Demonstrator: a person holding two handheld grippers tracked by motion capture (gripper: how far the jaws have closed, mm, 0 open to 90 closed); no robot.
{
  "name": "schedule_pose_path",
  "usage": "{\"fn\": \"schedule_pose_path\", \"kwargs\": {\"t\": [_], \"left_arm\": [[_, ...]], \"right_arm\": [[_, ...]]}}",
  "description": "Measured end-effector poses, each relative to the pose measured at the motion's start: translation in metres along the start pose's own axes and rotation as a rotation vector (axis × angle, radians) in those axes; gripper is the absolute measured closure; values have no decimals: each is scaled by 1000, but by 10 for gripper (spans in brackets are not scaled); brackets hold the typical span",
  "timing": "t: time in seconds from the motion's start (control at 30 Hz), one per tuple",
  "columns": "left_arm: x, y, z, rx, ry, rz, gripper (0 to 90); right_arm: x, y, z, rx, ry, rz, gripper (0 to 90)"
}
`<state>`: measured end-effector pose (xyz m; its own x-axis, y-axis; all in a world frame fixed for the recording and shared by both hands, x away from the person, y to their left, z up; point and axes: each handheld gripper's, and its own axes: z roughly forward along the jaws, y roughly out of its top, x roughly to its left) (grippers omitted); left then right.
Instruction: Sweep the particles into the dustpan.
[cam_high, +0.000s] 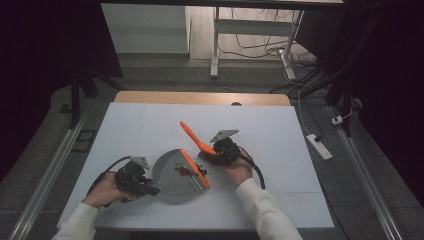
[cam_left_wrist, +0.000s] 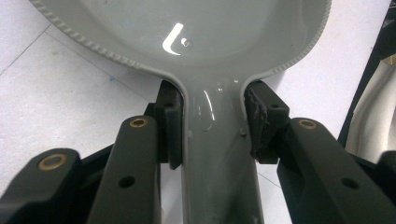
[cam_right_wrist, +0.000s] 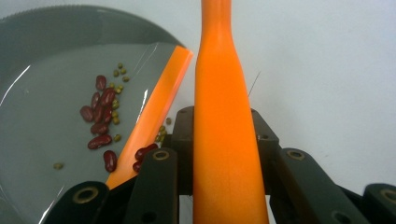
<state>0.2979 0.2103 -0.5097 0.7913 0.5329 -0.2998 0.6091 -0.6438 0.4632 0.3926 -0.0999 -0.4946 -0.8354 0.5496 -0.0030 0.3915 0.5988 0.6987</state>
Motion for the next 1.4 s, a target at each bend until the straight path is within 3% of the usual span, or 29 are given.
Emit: {"fn": "schedule_pose_path", "kwargs": {"t": [0.17, 0.57, 0.67, 0.7, 0.83, 1.13, 1.4], "left_arm": [[0, 0, 0, -2, 1, -1, 614], [0, 0, 1, 0, 1, -1, 614], [0, 0, 1, 0, 2, -2, 614], [0, 0, 1, -1, 2, -2, 614], [-1, 0, 1, -3, 2, -3, 614], [-1, -1, 0, -7, 13, 6, 614], [-5, -7, -3, -16, 9, 9, 614]], "right_arm": [[7, -2, 5, -15, 57, 23, 703], [26, 3, 7, -38, 90, 15, 703], [30, 6, 6, -55, 144, 26, 703], [35, 9, 5, -56, 134, -5, 703], [36, 11, 1, -77, 135, -7, 703], [13, 7, -20, -114, 55, 32, 703], [6, -1, -27, -100, 19, 39, 703]]}}
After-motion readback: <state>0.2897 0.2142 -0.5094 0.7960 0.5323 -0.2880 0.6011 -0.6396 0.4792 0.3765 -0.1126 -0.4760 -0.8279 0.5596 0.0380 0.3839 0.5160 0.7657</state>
